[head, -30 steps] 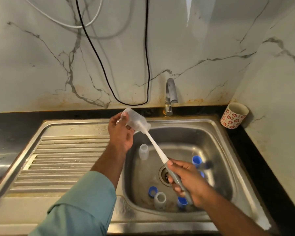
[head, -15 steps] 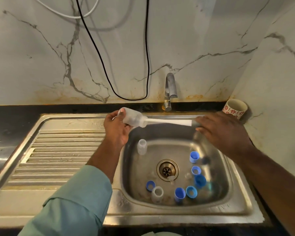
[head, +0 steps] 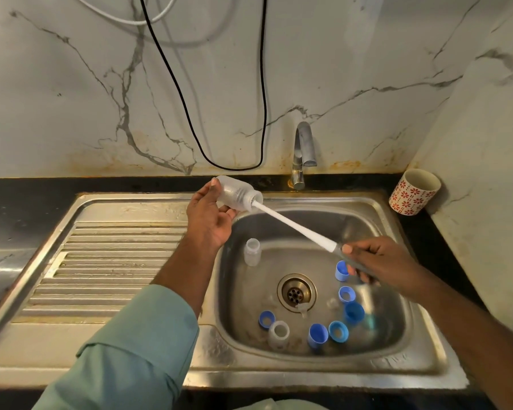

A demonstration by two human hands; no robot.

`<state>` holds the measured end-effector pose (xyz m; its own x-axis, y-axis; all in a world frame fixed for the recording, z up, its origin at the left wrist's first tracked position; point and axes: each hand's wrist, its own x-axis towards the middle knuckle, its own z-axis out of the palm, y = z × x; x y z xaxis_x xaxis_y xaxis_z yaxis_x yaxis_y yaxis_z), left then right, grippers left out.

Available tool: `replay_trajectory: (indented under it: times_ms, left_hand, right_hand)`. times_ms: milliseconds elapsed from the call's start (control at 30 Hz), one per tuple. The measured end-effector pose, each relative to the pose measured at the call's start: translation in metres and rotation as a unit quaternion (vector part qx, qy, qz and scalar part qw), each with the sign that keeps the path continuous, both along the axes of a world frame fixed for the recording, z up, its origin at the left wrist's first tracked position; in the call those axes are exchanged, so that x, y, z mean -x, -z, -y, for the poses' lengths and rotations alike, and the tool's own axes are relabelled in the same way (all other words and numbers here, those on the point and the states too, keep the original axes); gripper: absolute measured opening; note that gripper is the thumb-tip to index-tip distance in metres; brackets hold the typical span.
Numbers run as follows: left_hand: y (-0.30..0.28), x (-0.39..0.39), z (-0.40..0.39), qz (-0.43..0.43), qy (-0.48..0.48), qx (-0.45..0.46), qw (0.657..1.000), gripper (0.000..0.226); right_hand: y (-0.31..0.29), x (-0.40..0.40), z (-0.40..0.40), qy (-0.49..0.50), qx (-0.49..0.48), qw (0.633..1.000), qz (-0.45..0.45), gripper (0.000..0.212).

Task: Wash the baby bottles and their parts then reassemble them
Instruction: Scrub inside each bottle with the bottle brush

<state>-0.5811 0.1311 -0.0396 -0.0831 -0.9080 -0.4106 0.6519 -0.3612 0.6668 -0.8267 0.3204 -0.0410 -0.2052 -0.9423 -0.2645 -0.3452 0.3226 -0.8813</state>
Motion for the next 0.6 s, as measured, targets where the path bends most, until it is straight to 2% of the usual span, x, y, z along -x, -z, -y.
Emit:
replay_trajectory:
  times_ms: [100, 233, 367, 500, 567, 600]
  left_hand:
    - [0.003, -0.001, 0.002, -0.011, -0.034, 0.007, 0.999, 0.047]
    - [0.006, -0.001, 0.001, 0.008, -0.027, 0.013, 1.000, 0.041]
    - [0.005, -0.007, 0.001, 0.054, 0.000, 0.016, 0.998, 0.019]
    - [0.007, -0.005, -0.006, 0.090, 0.028, 0.013, 0.995, 0.018]
    - [0.008, -0.009, -0.003, 0.108, 0.010, 0.019, 0.994, 0.021]
    - [0.009, -0.010, -0.003, 0.115, 0.006, 0.024, 0.993, 0.019]
  right_hand:
    - [-0.010, -0.011, -0.004, 0.002, -0.043, 0.997, 0.065, 0.031]
    - [-0.015, -0.020, -0.002, 0.010, -0.012, 1.000, 0.013, 0.029]
    - [-0.021, -0.010, -0.001, 0.007, 0.003, 0.997, -0.074, 0.025]
    - [-0.020, -0.006, 0.002, -0.025, 0.019, 0.986, -0.161, 0.008]
    - [-0.018, 0.000, 0.000, -0.057, 0.029, 0.970, -0.234, 0.025]
    - [-0.019, 0.004, -0.001, -0.078, 0.031, 0.950, -0.302, 0.033]
